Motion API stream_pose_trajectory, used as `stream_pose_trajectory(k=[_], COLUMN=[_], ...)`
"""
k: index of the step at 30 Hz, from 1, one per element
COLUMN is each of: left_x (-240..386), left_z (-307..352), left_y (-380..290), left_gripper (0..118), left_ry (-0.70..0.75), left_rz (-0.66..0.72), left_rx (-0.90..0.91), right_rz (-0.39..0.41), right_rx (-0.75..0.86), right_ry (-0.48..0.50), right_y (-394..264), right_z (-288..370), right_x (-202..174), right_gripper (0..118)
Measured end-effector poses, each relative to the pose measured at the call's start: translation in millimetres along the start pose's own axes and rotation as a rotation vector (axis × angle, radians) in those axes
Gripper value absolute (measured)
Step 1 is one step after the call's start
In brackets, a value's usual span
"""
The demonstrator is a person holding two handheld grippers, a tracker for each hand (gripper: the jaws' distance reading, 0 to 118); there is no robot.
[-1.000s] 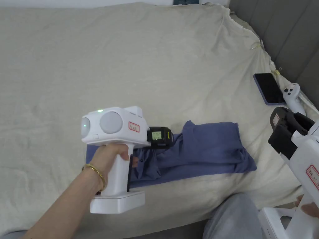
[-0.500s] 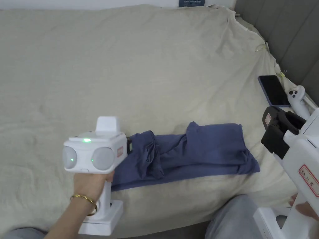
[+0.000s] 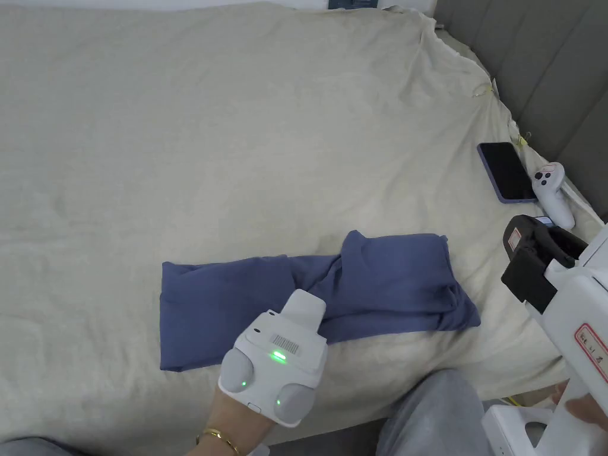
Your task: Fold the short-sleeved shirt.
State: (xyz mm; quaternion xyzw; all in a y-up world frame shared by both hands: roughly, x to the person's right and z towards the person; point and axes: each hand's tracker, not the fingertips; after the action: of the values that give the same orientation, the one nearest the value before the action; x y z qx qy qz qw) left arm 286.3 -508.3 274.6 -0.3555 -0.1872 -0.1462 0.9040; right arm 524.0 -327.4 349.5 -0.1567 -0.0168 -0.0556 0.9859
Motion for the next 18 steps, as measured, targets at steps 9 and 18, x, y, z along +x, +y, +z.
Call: stream_pose_trajectory(k=[9,18], left_x=[-42,-218], left_z=[49,87], left_y=[36,16], left_gripper=[0,118], left_ry=[-0.292,-0.335], left_rz=[0.310,0.746], left_rx=[0.156,0.199], right_rz=[0.037,0.045], right_rx=[0.004,-0.001], right_ry=[0.023,0.061], right_y=[7,8], right_z=[0,-10], right_x=[-9,-24], right_gripper=[0,0])
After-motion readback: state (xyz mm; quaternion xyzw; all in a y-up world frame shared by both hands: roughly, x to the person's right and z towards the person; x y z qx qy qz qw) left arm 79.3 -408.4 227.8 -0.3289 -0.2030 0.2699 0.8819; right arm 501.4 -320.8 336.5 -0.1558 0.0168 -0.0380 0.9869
